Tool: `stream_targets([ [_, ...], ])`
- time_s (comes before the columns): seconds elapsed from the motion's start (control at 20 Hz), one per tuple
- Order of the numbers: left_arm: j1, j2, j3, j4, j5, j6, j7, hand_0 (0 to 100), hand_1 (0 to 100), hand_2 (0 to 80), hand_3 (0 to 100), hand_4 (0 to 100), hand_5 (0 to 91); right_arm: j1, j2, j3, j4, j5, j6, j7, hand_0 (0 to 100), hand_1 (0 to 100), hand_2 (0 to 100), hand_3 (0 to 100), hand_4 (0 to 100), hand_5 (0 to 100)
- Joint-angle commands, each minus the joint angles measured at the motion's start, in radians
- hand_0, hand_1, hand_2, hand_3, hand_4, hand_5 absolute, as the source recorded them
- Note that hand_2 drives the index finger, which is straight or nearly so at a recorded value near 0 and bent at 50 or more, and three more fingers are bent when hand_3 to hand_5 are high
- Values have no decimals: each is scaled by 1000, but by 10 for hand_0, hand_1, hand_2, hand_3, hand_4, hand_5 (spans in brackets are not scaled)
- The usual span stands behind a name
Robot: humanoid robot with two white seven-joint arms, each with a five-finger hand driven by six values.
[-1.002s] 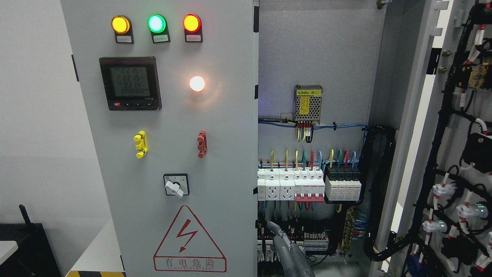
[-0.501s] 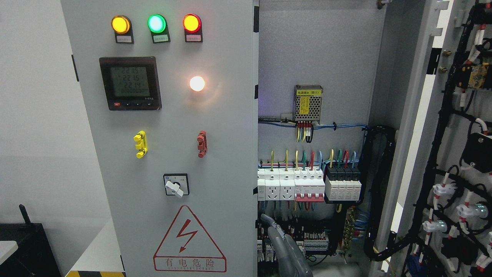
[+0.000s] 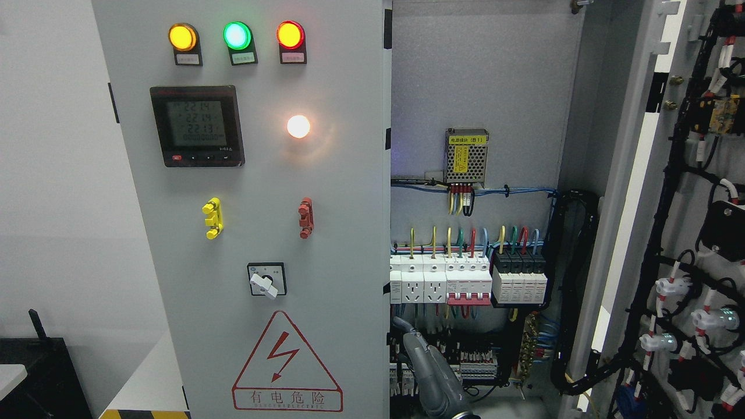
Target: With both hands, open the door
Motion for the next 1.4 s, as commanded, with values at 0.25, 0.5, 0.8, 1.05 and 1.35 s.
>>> stream_targets([
  [0.25, 11, 0, 0, 17, 0, 0, 0, 0, 0, 0, 0, 0, 0, -26, -7, -5, 66, -40, -2, 1, 380, 0, 0, 0, 0, 0],
  [0.5, 11, 0, 0, 17, 0, 0, 0, 0, 0, 0, 0, 0, 0, -38, -9, -7, 78, -55, -2, 7, 380, 0, 0, 0, 0, 0],
  [0.8, 11, 0, 0, 17, 0, 0, 0, 0, 0, 0, 0, 0, 0, -55, -9, -8, 92, -69, -2, 46, 380, 0, 0, 0, 0, 0],
  [1.05, 11, 0, 0, 17, 0, 0, 0, 0, 0, 0, 0, 0, 0, -56, -11, -8, 95, -69, -3, 52, 380, 0, 0, 0, 0, 0],
  [1.35, 11, 0, 0, 17, 0, 0, 0, 0, 0, 0, 0, 0, 0, -70, -12, -10, 108, -71, -5, 53, 379, 0, 0, 0, 0, 0],
])
